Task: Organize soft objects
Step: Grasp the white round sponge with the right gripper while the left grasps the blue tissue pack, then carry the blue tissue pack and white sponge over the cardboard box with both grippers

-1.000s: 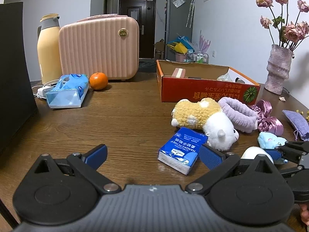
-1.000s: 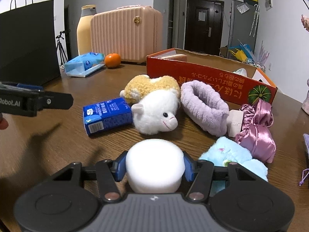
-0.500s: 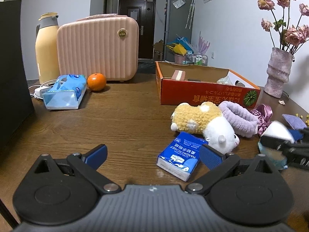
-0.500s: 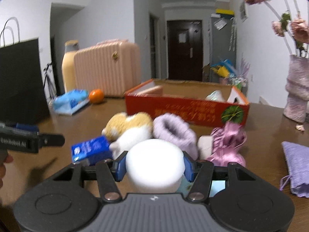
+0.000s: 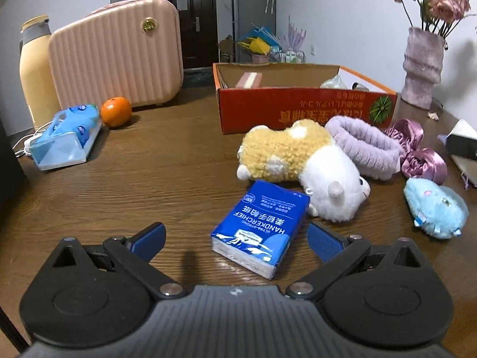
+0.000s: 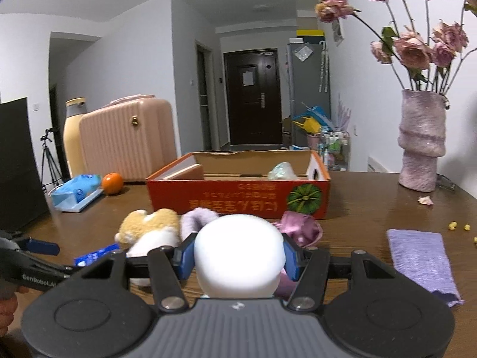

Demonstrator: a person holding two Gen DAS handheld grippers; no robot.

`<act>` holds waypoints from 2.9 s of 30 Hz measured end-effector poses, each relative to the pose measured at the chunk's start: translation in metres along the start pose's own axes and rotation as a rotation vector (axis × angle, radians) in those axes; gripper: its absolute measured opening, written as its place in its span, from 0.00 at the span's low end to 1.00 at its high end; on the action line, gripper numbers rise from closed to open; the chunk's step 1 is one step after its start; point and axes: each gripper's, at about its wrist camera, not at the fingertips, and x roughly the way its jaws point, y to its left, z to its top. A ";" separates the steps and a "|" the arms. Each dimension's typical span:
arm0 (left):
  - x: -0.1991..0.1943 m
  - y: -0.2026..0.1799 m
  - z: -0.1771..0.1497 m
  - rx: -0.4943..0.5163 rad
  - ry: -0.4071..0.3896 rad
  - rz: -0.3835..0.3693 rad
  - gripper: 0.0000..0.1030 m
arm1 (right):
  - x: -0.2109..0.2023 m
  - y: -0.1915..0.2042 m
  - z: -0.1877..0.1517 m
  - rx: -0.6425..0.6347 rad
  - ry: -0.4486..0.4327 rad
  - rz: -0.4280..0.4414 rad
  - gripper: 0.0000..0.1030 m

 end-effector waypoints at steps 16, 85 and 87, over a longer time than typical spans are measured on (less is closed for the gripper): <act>0.042 -0.003 0.011 -0.010 0.070 -0.008 1.00 | 0.004 -0.033 -0.004 0.023 0.021 -0.062 0.55; -0.048 -0.005 0.057 -0.161 -0.289 -0.057 0.51 | 0.001 -0.011 0.025 0.019 -0.099 -0.040 0.55; -0.047 -0.007 0.062 -0.162 -0.300 -0.058 0.51 | 0.003 -0.010 0.030 0.018 -0.107 -0.037 0.55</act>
